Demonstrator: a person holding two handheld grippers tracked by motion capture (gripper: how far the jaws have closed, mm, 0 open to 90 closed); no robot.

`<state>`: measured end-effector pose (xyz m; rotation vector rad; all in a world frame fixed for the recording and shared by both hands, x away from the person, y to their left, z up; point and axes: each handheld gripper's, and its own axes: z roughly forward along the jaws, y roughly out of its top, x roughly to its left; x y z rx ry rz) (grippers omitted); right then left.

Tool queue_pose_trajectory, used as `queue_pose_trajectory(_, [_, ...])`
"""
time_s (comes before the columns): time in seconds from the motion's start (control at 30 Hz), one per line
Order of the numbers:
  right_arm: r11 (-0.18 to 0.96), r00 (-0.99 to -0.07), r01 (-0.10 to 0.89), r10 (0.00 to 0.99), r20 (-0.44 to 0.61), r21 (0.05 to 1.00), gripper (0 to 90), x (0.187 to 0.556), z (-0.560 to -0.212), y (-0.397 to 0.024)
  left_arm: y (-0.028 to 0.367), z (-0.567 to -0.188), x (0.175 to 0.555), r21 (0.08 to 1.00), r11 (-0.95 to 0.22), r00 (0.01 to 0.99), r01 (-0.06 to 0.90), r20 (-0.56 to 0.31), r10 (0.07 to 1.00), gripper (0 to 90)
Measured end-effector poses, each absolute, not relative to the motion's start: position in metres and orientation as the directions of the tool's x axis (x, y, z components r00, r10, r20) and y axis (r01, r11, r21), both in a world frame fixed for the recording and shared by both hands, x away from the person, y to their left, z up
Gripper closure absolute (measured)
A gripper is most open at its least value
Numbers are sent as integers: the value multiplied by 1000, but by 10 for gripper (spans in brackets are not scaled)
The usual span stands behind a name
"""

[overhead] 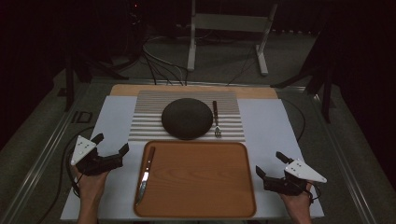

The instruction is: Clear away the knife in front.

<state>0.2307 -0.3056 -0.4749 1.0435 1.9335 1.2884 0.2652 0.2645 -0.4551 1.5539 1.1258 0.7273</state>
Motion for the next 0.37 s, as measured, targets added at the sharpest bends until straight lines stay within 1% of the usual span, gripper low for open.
queue_pose_trajectory(0.37, [237,-519,297,853,-51,925,75,232,-476,-305,268,-455,265,956,-9,348,294,-98,933,0])
